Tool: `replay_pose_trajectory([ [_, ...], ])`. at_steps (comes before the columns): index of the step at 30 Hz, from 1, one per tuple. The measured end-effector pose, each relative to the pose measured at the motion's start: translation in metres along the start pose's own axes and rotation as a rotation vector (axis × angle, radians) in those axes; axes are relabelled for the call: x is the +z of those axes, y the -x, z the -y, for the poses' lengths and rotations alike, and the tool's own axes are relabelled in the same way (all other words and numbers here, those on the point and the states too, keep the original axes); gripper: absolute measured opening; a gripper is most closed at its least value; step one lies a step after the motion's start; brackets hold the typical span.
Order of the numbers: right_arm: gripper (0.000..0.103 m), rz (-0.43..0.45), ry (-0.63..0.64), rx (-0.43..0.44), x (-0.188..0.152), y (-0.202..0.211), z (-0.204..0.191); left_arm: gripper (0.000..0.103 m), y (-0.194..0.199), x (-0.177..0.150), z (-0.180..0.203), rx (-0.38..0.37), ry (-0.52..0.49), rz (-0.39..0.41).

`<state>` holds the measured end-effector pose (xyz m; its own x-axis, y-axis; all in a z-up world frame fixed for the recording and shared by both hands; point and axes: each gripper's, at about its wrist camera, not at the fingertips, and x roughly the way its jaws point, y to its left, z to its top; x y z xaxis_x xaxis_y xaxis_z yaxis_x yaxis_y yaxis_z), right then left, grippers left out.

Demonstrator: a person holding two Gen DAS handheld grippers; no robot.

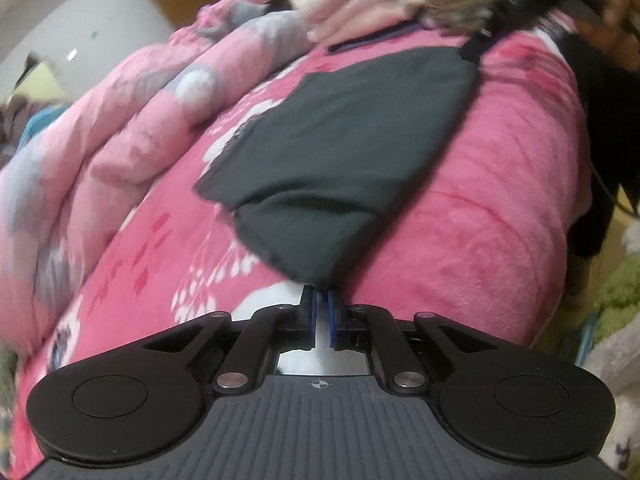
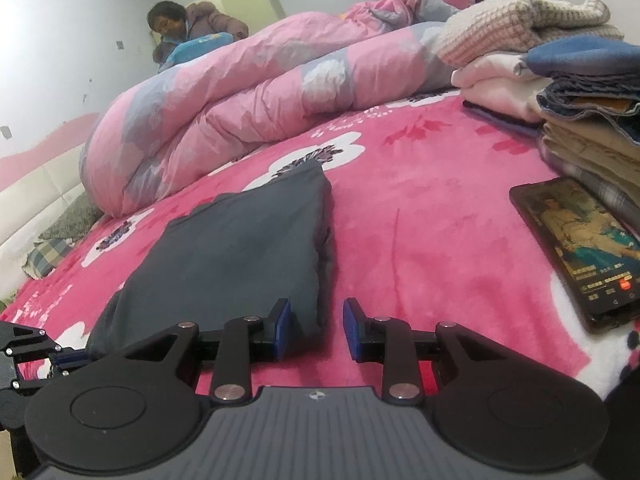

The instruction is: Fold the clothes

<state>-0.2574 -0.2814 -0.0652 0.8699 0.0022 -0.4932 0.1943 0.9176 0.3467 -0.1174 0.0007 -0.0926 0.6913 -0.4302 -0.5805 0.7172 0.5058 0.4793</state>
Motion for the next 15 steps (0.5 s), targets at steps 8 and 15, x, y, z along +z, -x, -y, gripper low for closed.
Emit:
replay_pose_trajectory([
  [8, 0.031, 0.011, 0.024, 0.012, 0.005, -0.002, -0.005, 0.007, 0.02, 0.003, -0.038, 0.041, 0.365, 0.051],
  [15, 0.031, 0.018, 0.129, 0.025, 0.007, -0.01, -0.03, 0.026, 0.014, 0.038, -0.042, -0.22, 0.686, 0.257],
])
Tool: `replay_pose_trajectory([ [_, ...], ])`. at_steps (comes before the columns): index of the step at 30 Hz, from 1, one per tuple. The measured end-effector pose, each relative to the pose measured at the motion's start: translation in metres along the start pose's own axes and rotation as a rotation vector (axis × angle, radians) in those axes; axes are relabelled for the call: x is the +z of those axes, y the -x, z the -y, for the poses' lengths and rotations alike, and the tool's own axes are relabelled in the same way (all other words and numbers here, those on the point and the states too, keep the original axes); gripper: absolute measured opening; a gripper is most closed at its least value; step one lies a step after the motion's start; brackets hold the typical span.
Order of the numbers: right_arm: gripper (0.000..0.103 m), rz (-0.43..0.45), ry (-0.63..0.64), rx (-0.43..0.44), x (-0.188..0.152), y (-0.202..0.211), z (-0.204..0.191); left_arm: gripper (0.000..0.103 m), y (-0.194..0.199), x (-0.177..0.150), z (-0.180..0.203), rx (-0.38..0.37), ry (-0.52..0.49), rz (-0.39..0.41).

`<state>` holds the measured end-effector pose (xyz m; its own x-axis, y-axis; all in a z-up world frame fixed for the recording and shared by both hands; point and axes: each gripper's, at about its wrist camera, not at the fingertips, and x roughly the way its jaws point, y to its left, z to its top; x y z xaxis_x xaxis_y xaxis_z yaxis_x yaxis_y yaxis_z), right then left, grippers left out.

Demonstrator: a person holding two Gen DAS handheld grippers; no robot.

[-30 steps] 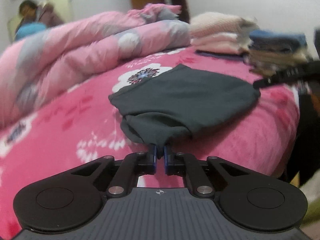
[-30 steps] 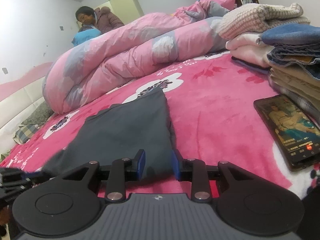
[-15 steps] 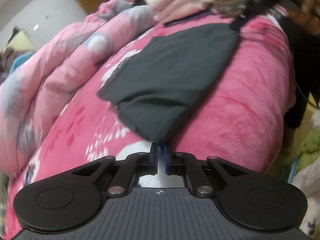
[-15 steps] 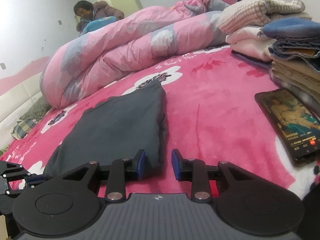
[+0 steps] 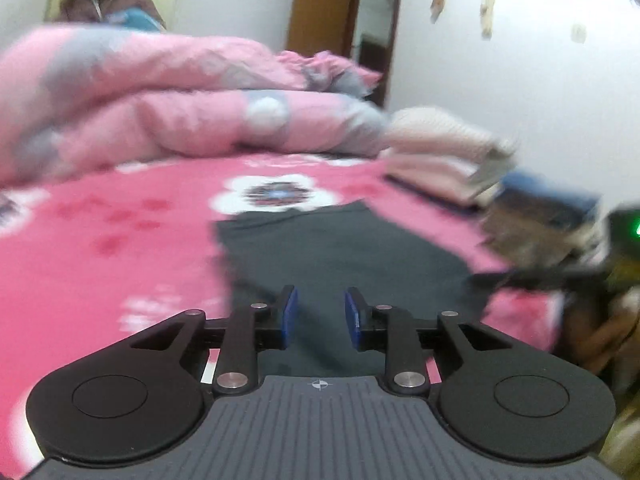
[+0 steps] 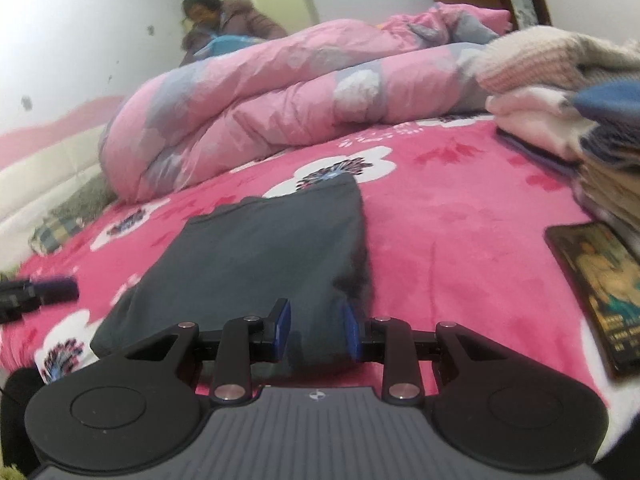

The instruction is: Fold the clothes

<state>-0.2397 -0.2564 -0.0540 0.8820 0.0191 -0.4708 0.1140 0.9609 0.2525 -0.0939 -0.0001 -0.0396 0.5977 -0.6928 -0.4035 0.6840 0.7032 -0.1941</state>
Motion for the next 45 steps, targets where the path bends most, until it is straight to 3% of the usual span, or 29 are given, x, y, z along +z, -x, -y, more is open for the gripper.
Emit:
replay_pose_trajectory([
  [4, 0.031, 0.024, 0.065, -0.02, 0.0, 0.004, -0.011, 0.026, -0.03, -0.01, 0.007, -0.062, 0.053, -0.054],
  [8, 0.031, 0.02, 0.104, -0.025, -0.004, 0.001, -0.014, 0.026, -0.046, -0.026, -0.007, -0.022, 0.118, -0.124],
  [13, 0.033, -0.042, 0.067, -0.03, -0.018, -0.019, 0.004, 0.026, -0.043, -0.035, -0.022, -0.023, 0.217, -0.134],
  [18, 0.033, -0.016, 0.082, -0.033, -0.003, -0.008, 0.002, 0.026, -0.045, -0.032, -0.02, -0.014, 0.187, -0.143],
  [24, 0.033, 0.105, 0.088, 0.016, 0.024, 0.009, -0.004, 0.026, -0.048, -0.033, -0.021, -0.013, 0.195, -0.143],
  [29, 0.033, 0.058, 0.093, 0.094, 0.014, -0.013, -0.007, 0.026, -0.048, -0.034, -0.02, -0.006, 0.186, -0.139],
  [32, 0.029, -0.037, 0.069, 0.045, -0.009, -0.041, 0.005, 0.026, -0.048, -0.035, -0.02, -0.008, 0.189, -0.137],
  [39, 0.03, -0.007, 0.085, 0.044, -0.015, -0.043, 0.004, 0.028, -0.028, -0.018, -0.01, 0.019, 0.124, -0.098],
  [45, 0.031, 0.007, 0.065, 0.056, -0.016, -0.043, 0.005, 0.035, -0.025, -0.001, 0.007, -0.043, 0.077, -0.047],
])
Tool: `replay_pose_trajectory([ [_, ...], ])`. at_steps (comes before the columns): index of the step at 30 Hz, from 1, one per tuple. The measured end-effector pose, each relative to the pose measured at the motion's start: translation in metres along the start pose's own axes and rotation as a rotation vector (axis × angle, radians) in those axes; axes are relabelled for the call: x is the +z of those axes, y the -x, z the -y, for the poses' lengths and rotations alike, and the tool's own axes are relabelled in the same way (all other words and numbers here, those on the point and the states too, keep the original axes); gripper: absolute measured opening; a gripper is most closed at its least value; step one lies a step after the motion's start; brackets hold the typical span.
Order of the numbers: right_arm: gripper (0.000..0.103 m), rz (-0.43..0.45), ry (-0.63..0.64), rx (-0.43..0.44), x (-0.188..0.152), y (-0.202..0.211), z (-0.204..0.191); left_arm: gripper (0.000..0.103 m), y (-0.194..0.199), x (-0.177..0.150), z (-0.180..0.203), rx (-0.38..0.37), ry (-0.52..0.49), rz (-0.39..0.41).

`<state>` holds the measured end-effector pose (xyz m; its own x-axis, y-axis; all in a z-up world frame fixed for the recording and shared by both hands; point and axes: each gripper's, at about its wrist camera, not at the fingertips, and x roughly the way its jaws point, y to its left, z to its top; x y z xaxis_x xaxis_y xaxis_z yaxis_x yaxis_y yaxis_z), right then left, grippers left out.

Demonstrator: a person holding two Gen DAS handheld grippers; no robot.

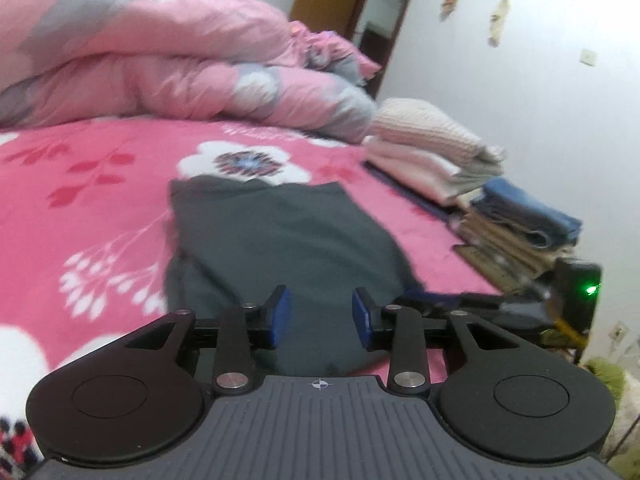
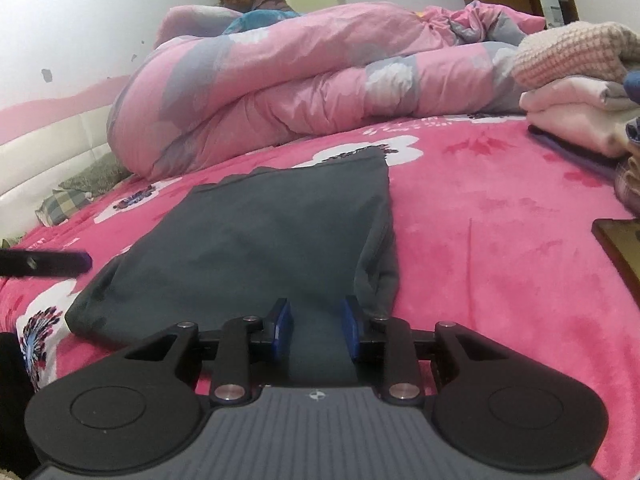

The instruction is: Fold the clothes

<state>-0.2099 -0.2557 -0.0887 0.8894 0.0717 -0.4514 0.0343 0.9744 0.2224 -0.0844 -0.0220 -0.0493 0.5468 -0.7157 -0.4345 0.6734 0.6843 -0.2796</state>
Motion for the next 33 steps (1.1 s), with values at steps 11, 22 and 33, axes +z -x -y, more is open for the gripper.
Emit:
replay_pose_trajectory([
  [11, 0.032, 0.024, 0.021, -0.001, -0.005, 0.002, -0.001, 0.035, -0.056, -0.015, -0.026, 0.116, 0.053, -0.111],
  [22, 0.032, 0.038, 0.01, 0.002, -0.01, 0.001, 0.001, 0.039, -0.046, 0.005, -0.008, 0.14, 0.021, -0.104],
  [33, 0.032, 0.049, 0.014, 0.006, -0.013, 0.003, 0.002, 0.04, -0.044, 0.028, -0.004, 0.184, 0.021, -0.089],
])
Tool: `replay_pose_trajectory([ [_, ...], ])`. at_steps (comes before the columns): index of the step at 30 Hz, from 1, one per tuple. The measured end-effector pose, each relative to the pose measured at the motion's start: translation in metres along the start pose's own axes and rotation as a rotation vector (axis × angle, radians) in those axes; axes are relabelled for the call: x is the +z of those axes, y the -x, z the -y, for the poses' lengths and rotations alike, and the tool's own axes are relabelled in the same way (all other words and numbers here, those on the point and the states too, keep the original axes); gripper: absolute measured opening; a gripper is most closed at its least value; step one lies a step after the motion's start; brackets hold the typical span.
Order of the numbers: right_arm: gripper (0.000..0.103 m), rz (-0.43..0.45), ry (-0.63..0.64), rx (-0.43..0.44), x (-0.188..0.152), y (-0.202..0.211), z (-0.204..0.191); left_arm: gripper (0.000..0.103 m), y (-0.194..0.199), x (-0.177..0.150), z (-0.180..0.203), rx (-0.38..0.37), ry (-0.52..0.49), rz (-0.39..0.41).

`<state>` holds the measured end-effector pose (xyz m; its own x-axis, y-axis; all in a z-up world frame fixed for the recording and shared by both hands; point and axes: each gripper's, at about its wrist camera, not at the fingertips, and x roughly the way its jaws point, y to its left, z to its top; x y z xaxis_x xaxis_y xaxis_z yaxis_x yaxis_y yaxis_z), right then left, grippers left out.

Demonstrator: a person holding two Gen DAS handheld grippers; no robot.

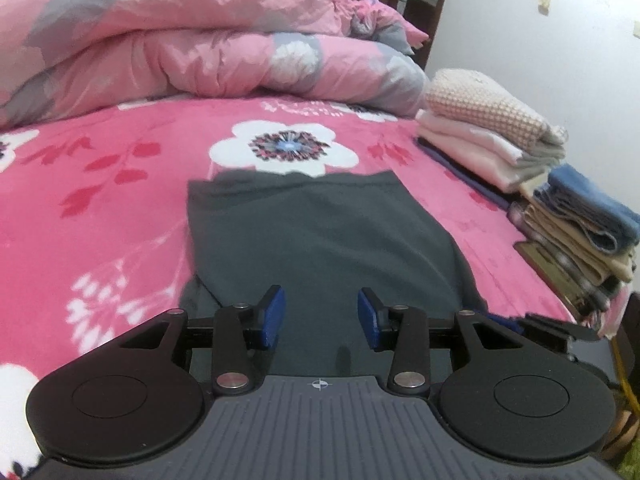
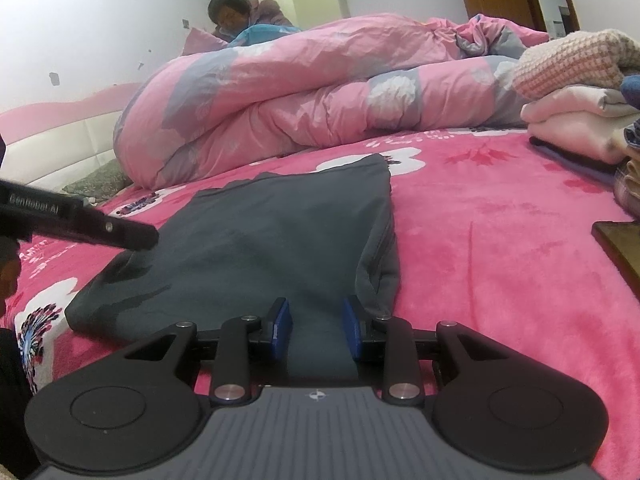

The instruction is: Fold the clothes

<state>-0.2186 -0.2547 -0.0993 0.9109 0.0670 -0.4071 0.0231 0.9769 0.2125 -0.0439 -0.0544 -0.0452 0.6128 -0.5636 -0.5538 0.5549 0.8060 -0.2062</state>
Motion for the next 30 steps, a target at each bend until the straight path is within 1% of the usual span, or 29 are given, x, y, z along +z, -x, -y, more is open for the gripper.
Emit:
replay_pose_trajectory([
  [6, 0.032, 0.002, 0.0, 0.0, -0.001, 0.0, -0.001, 0.042, 0.002, 0.012, -0.004, 0.006, 0.011, 0.032],
  [11, 0.032, -0.004, 0.005, -0.002, 0.0, 0.0, -0.001, 0.042, -0.016, 0.018, -0.007, 0.011, 0.02, 0.028],
  [14, 0.032, -0.018, 0.012, -0.008, 0.002, 0.0, -0.003, 0.042, -0.033, 0.021, -0.012, 0.036, 0.026, 0.008],
  [16, 0.032, -0.049, 0.019, -0.011, 0.009, -0.001, -0.005, 0.042, -0.043, 0.023, -0.017, 0.06, 0.048, -0.021],
  [19, 0.034, -0.106, -0.001, 0.01, 0.035, -0.001, -0.005, 0.042, -0.05, 0.027, -0.023, 0.07, 0.074, -0.047],
  [21, 0.036, -0.078, -0.027, 0.053, 0.056, 0.001, -0.005, 0.044, -0.055, 0.029, -0.024, 0.075, 0.081, -0.062],
  [22, 0.038, -0.061, -0.031, 0.071, 0.067, 0.0, -0.005, 0.047, -0.057, 0.03, -0.024, 0.083, 0.081, -0.074],
  [23, 0.038, -0.05, -0.019, 0.071, 0.079, -0.005, -0.006, 0.049, -0.06, 0.031, -0.023, 0.093, 0.081, -0.086],
  [24, 0.038, -0.053, -0.004, 0.064, 0.089, -0.015, -0.008, 0.055, -0.062, 0.031, -0.022, 0.103, 0.079, -0.099],
  [26, 0.038, -0.067, 0.026, 0.05, 0.107, -0.037, -0.011, 0.057, -0.068, 0.031, -0.019, 0.126, 0.072, -0.13],
  [28, 0.038, -0.113, 0.015, 0.048, 0.118, -0.066, -0.011, 0.062, -0.072, 0.03, -0.016, 0.152, 0.059, -0.157],
  [30, 0.038, -0.167, -0.023, 0.059, 0.121, -0.096, -0.008, 0.065, -0.074, 0.03, -0.013, 0.178, 0.048, -0.17],
])
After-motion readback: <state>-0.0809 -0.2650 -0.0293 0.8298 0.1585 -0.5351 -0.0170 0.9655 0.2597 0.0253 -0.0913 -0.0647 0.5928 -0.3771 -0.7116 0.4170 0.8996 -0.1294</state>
